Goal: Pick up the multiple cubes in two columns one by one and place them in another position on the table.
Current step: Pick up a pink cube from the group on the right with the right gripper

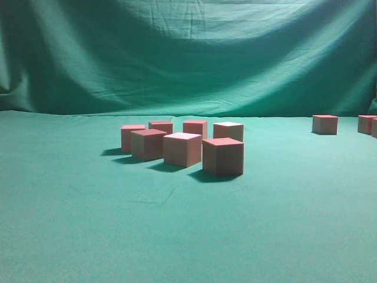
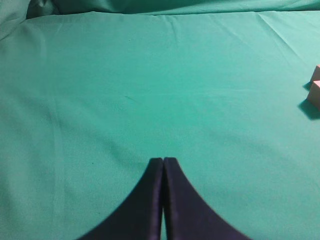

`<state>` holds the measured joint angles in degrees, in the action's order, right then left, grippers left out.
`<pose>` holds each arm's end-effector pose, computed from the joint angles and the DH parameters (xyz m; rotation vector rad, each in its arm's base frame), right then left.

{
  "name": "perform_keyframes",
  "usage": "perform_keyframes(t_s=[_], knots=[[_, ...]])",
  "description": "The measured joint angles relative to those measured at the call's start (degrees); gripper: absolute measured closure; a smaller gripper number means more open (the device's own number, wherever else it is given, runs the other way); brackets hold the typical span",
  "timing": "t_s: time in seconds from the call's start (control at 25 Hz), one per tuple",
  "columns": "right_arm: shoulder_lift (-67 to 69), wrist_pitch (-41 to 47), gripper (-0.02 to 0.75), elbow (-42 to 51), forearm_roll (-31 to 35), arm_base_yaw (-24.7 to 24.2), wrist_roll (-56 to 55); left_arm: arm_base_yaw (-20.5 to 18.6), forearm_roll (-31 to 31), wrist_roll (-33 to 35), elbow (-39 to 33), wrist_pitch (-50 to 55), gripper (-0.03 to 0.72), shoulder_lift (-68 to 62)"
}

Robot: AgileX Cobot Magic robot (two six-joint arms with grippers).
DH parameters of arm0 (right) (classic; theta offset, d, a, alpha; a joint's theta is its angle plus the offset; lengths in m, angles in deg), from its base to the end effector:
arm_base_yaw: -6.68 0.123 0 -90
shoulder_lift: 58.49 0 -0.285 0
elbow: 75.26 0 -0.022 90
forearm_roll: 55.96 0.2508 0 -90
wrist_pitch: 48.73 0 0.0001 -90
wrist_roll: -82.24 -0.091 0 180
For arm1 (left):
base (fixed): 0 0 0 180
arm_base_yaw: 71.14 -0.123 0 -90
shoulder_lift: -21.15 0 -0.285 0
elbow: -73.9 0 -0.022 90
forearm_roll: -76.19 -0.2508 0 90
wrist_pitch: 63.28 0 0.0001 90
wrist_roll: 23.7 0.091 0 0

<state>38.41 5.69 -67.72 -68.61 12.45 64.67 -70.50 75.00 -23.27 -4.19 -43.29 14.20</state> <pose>0.3158 0.0156 0.2815 0.1513 2.7320 -0.1703 0.0529 0.0001 0.1774 0.0300 1.8328 0.0177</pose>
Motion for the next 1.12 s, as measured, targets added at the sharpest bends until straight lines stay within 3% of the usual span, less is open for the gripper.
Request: perform_keyframes(t_s=[0.24,0.6,1.12], knots=[[13.83,-2.36,0.202,-7.42,2.18,-3.16,2.08,0.0,0.0,0.0,0.0,0.0,0.688,0.0],[27.06,-3.03,0.202,-19.87,3.26,-3.58,4.82,0.0,0.0,0.0,0.0,0.0,0.688,0.0],[32.72,-5.82,0.202,-21.31,4.25,-4.75,4.95,0.0,0.0,0.0,0.0,0.0,0.688,0.0]])
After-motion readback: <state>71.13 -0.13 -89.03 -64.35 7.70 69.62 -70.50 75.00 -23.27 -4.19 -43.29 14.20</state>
